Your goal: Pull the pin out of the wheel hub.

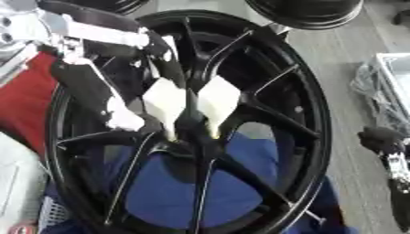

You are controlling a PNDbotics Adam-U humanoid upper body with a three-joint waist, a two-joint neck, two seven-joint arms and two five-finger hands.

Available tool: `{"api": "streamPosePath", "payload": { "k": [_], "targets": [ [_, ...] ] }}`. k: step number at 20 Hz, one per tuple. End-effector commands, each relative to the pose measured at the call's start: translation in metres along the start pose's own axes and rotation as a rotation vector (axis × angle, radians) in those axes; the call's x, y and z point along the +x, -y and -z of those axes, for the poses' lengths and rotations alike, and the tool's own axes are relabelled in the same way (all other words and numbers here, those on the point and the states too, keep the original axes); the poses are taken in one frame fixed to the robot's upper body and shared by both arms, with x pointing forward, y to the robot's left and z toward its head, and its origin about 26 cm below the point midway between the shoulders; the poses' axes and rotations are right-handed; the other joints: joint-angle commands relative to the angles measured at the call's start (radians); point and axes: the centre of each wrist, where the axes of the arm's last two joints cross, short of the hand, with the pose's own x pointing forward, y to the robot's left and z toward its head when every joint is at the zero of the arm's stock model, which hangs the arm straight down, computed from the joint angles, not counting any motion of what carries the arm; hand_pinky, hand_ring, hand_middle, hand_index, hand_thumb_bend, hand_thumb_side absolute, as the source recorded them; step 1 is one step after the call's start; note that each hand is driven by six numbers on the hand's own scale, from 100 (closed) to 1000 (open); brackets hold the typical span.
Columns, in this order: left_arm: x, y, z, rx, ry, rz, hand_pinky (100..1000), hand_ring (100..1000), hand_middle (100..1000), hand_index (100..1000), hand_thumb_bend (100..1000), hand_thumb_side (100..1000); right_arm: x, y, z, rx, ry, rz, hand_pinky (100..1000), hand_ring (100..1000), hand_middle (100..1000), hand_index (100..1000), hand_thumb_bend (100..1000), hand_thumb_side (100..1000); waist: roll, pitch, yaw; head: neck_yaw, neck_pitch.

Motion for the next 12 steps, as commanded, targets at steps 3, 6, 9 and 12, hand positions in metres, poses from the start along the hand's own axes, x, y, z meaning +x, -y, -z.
{"api": "streamPosePath", "payload": {
  "k": [3,6,9,12],
  "targets": [
    [0.0009,-0.0049,-0.0035,0.013,-0.021,-0.001,604,833,755,765,368,181,0.0043,-0.0002,0.0016,0.003,0.017,0.003,828,773,715,695,100,667,-0.002,-0.015,-0.002,0.002,-0.011],
    [0.0024,-0.0062,-0.0043,0.034,-0.013,-0.003,624,858,779,786,398,180,0.0042,-0.0007,0.0014,0.003,0.014,0.003,828,773,715,696,100,669,-0.003,-0.014,-0.002,0.002,-0.012],
    [0.0024,-0.0066,-0.0038,0.04,-0.018,-0.009,641,887,817,815,419,174,0.0042,-0.0008,0.0015,0.003,0.013,0.003,829,773,715,696,100,671,-0.003,-0.014,-0.002,0.001,-0.014],
    [0.0021,-0.0062,-0.0034,0.037,-0.021,-0.011,645,899,822,816,424,163,0.0042,-0.0014,0.0015,0.003,0.01,0.004,829,773,714,695,100,673,-0.004,-0.012,-0.002,0.001,-0.015]
  ]
}}
